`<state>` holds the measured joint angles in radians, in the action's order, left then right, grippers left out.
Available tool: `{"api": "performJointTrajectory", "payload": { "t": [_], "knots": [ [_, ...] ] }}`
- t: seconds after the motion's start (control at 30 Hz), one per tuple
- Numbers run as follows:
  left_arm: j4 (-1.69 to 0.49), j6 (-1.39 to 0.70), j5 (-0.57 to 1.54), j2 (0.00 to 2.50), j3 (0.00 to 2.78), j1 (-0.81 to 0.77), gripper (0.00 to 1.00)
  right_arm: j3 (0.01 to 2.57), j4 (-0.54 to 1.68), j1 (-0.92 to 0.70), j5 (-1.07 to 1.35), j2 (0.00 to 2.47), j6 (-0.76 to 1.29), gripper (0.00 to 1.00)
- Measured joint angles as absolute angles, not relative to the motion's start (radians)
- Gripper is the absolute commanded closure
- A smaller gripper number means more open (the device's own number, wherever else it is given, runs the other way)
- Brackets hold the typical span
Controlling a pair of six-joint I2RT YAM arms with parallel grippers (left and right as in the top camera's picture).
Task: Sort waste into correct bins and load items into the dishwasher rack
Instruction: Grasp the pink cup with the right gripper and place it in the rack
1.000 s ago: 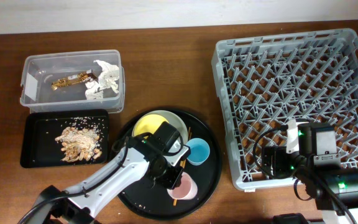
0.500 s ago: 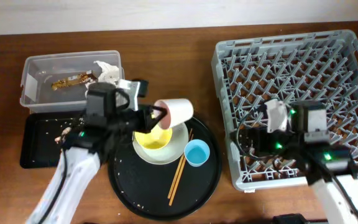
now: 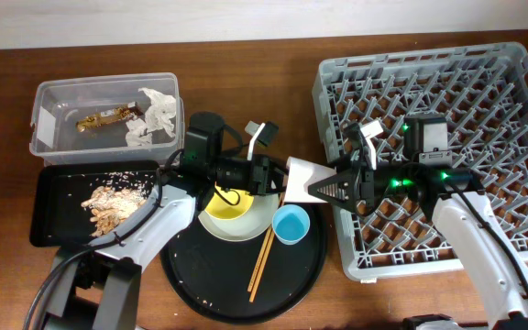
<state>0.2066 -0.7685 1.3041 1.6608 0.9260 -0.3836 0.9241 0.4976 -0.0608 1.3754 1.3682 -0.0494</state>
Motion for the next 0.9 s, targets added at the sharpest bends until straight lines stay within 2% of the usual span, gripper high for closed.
{"api": "performJointTrajectory", "payload": {
  "t": [0.1, 0.2, 0.33, 0.37, 0.43, 0.47, 0.5, 0.53, 0.57, 0.6, 0.67, 0.73, 0.9],
  "knots": [
    [0.227, -0.78, 1.304, 1.661, 0.926, -0.384, 1.0, 0.924, 0.519, -0.061, 1.382, 1.368, -0.05, 0.15],
    [0.38, -0.865, 1.306, 1.661, 0.922, -0.384, 1.0, 0.924, 0.519, -0.061, 1.387, 1.368, -0.049, 0.15],
    [0.379, -0.902, 1.322, 1.661, 0.922, -0.384, 1.0, 0.924, 0.447, -0.061, 1.39, 1.369, -0.049, 0.16],
    [0.379, -0.902, 1.325, 1.661, 0.922, -0.384, 1.0, 0.924, 0.44, -0.061, 1.39, 1.369, -0.049, 0.18],
    [0.379, -0.902, 1.325, 1.661, 0.922, -0.384, 1.0, 0.924, 0.44, -0.061, 1.391, 1.369, -0.049, 0.39],
    [0.378, -0.904, 1.321, 1.661, 0.922, -0.383, 0.99, 0.924, 0.439, -0.061, 1.402, 1.369, -0.047, 0.39],
    [0.379, -0.905, 1.326, 1.661, 0.922, -0.383, 0.81, 0.924, 0.441, -0.061, 1.409, 1.369, -0.039, 0.4],
    [0.382, -0.904, 1.333, 1.661, 0.922, -0.383, 0.69, 0.924, 0.441, -0.06, 1.412, 1.369, -0.035, 0.41],
    [0.382, -0.91, 1.332, 1.661, 0.922, -0.383, 0.6, 0.924, 0.44, -0.061, 1.41, 1.369, -0.036, 0.44],
    [0.379, -0.889, 1.332, 1.661, 0.922, -0.384, 0.57, 0.924, 0.441, -0.061, 1.408, 1.37, -0.034, 0.46],
    [0.248, -0.796, 1.305, 1.661, 0.928, -0.383, 0.58, 0.924, 0.447, -0.061, 1.378, 1.37, -0.034, 0.46],
    [0.075, -0.669, 1.265, 1.661, 0.935, -0.363, 0.58, 0.925, 0.509, -0.061, 1.24, 1.37, -0.035, 0.48],
    [-0.275, -0.38, 1.158, 1.641, 0.934, -0.122, 0.58, 0.939, 0.689, 0.054, 0.977, 1.348, -0.038, 0.5]
  ]
}}
